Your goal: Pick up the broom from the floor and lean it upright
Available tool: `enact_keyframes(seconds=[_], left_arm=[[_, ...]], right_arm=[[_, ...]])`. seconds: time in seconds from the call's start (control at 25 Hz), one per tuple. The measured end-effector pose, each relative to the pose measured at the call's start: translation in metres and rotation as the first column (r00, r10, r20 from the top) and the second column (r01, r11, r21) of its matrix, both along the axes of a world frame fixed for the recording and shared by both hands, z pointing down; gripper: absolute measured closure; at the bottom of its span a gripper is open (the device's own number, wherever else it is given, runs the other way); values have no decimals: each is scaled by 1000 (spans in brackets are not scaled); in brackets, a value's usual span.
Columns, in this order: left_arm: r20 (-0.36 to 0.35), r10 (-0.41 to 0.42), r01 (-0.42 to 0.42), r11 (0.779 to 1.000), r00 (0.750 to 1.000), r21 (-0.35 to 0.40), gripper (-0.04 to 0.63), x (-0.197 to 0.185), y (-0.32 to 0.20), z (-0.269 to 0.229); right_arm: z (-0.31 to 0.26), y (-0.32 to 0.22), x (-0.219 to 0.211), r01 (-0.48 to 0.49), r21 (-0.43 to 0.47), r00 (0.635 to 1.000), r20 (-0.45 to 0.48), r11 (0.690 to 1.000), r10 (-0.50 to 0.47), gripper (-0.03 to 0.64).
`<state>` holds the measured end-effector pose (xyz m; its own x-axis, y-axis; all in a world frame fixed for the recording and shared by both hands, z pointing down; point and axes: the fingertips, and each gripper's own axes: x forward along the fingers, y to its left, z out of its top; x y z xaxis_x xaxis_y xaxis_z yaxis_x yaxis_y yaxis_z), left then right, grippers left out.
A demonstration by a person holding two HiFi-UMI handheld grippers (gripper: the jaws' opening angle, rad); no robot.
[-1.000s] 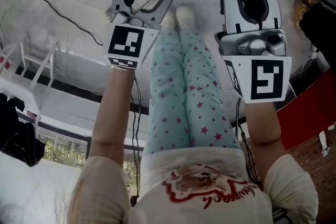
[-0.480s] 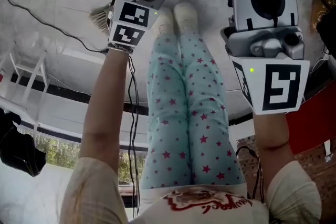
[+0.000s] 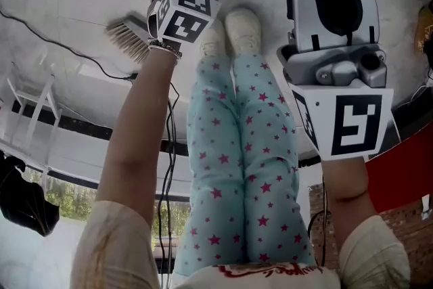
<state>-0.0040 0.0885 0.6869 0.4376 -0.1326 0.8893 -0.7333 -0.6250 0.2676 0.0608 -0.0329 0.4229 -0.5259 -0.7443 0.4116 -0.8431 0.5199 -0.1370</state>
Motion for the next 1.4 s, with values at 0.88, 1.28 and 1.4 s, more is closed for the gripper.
enact_keyframes(seconds=[0.88, 1.28, 1.4], left_arm=[[151, 163, -173, 983, 975, 60, 449, 31, 4, 43], [137, 115, -125, 990, 984, 71, 499, 21, -9, 32], [114, 71, -83, 991, 991, 105, 500, 14, -19, 10]], right_arm=[[34, 8, 24, -46, -7, 999, 16, 999, 46, 589], [26, -1, 32, -71, 2, 997, 18, 997, 71, 589], [14, -3, 31, -71, 5, 997, 13, 997, 71, 589]])
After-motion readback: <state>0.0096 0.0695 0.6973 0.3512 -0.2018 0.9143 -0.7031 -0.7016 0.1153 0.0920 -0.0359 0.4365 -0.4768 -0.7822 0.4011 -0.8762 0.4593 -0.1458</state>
